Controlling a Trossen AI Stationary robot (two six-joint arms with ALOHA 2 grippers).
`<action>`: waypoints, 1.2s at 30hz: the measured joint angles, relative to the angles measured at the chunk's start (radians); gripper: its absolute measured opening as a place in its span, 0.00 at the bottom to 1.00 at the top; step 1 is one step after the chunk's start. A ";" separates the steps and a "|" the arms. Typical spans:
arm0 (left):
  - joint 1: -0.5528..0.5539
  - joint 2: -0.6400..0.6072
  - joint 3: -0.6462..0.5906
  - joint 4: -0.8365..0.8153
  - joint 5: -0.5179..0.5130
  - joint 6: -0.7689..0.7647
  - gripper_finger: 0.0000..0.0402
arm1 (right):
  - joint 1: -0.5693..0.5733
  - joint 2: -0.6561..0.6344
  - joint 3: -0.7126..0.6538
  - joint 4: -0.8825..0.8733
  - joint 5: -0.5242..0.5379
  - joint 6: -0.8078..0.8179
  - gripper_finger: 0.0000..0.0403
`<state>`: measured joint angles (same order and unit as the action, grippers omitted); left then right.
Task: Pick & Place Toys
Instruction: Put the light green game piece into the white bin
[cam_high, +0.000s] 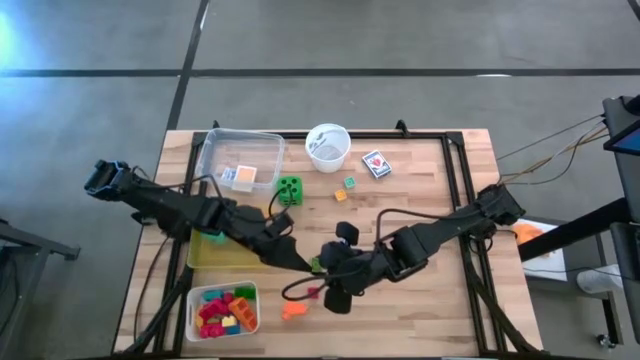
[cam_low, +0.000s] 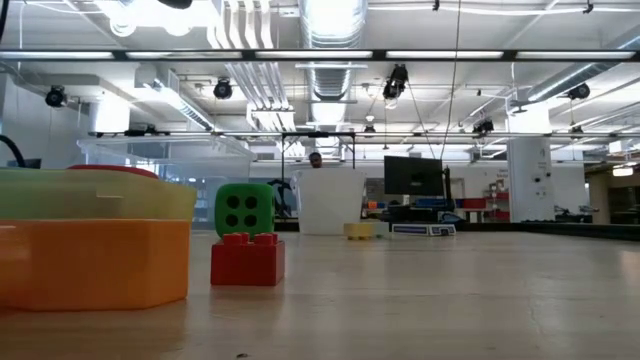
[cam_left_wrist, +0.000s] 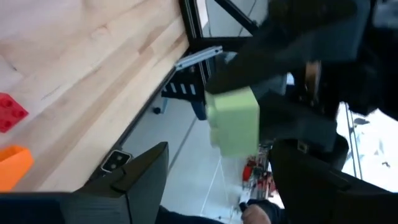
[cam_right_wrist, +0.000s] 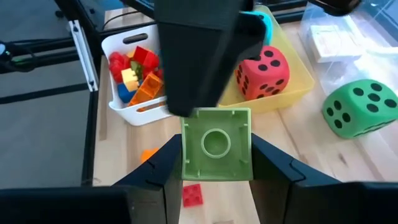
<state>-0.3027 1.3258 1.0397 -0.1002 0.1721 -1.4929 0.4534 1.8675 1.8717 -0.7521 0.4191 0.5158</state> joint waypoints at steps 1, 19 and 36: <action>0.005 0.000 0.000 -0.004 0.000 -0.004 0.67 | -0.001 0.000 0.000 0.000 -0.001 -0.005 0.32; 0.038 0.008 0.000 -0.001 -0.023 -0.034 0.67 | -0.039 0.002 0.007 0.033 -0.002 -0.061 0.32; 0.050 0.008 0.000 0.066 -0.018 -0.026 0.37 | -0.047 0.002 0.006 0.037 -0.003 -0.082 0.32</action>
<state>-0.2527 1.3338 1.0393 -0.0338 0.1545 -1.5185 0.4061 1.8690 1.8782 -0.7152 0.4164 0.4339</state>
